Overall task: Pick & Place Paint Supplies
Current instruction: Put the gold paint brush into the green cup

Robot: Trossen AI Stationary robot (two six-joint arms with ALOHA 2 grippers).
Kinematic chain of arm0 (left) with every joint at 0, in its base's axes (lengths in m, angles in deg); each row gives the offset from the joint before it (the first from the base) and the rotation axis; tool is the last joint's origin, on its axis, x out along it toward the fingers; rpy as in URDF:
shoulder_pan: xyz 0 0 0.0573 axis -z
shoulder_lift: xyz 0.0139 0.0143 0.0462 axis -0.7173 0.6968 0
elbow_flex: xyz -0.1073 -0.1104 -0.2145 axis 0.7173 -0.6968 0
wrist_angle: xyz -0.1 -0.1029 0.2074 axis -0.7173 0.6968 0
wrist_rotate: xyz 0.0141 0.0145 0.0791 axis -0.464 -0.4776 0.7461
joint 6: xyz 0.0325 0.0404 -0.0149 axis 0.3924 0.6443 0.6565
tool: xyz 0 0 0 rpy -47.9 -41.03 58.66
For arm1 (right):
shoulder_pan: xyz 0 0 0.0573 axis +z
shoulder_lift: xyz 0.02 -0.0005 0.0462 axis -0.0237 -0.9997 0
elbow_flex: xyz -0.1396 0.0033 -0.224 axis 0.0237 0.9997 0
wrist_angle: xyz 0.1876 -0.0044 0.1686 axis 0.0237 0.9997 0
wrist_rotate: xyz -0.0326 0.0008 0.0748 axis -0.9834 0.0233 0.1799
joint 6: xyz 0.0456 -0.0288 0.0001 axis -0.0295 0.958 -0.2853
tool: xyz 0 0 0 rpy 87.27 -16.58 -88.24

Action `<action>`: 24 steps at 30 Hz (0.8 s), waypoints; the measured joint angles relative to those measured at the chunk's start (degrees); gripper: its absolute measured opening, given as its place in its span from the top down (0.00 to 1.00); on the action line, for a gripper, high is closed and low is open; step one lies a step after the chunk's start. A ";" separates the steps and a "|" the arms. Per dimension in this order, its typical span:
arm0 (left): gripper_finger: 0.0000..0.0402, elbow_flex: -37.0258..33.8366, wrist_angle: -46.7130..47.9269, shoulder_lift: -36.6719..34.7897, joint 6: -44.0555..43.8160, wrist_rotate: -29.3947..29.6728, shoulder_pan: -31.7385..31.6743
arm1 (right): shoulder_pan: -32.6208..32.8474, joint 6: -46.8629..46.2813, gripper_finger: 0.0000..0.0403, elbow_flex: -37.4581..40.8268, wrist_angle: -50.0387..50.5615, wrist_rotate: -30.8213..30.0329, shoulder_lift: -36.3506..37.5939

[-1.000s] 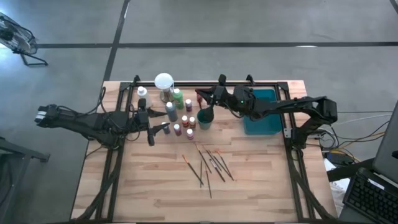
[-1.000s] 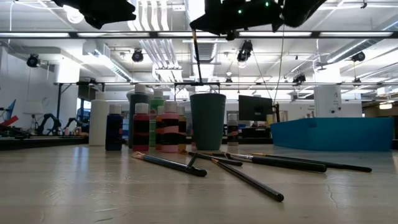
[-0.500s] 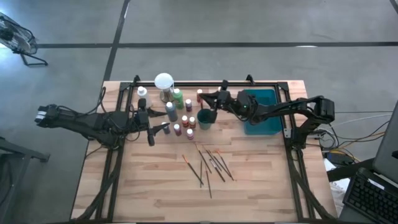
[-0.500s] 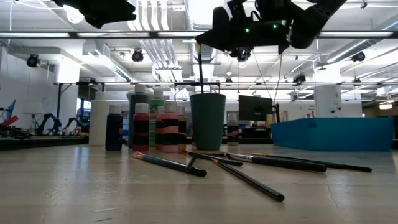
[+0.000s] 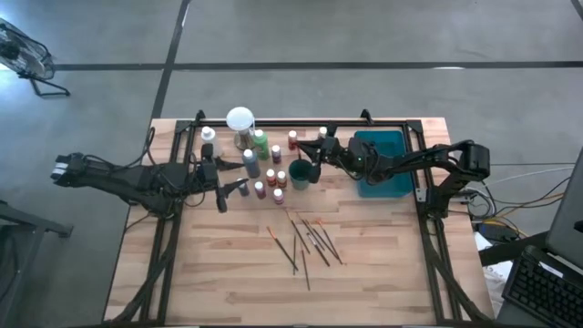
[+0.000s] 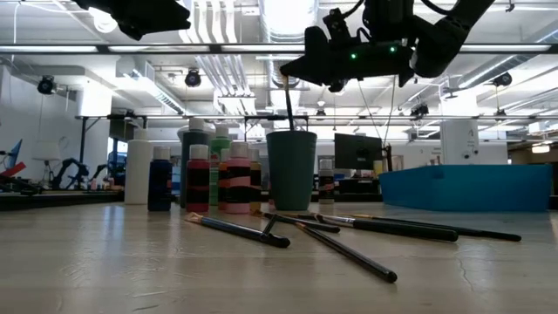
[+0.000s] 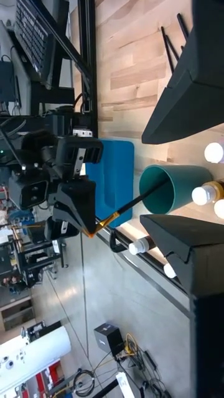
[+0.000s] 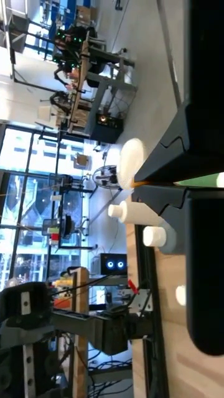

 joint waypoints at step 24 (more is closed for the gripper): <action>0.50 0.00 -0.15 0.00 0.77 0.00 0.00 | -0.59 -2.07 0.98 0.70 -10.76 0.44 -13.16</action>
